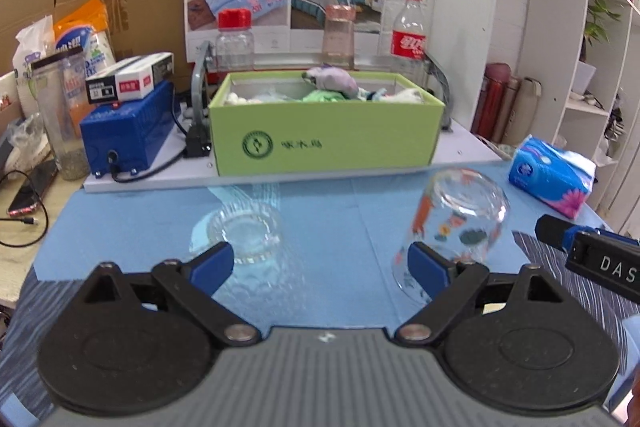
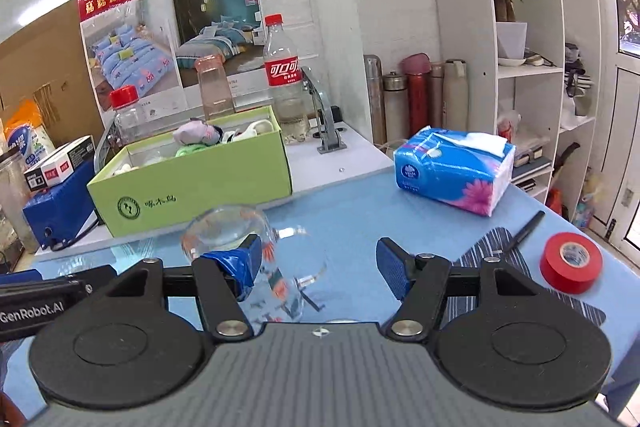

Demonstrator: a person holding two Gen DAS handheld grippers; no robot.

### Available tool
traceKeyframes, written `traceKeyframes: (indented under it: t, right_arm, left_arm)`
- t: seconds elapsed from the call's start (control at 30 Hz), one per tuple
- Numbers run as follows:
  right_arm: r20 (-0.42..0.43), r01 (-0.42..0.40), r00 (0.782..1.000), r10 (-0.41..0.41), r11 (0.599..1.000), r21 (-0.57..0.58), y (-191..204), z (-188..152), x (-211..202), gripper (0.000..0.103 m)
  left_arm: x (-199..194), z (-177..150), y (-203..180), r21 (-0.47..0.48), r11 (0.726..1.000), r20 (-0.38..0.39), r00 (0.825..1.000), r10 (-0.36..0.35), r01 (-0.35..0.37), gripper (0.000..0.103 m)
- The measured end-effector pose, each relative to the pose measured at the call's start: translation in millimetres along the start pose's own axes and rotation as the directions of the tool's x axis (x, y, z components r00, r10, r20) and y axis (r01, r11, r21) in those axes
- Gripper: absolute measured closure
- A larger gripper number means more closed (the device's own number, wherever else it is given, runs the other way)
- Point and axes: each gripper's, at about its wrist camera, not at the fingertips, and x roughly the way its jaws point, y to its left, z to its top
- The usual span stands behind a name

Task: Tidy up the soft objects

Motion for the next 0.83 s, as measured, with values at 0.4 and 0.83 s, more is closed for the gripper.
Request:
traceKeyframes:
  t: [0.4,0.83]
  right_arm:
    - [-0.057,0.081,0.995,-0.083,0.996,-0.044,-8,-21,-2,0.053]
    - [-0.116,0.046,0.992,-0.056,0.995,-0.092,4,-31,1,0.053]
  left_arm:
    - [-2,-24,-4,-0.007,1.0,-0.046,0.999,0.007,-0.007,0.013]
    - [-9,-25,-6,0.011,1.0,-0.026,0.999,0.026,-0.026,0.013]
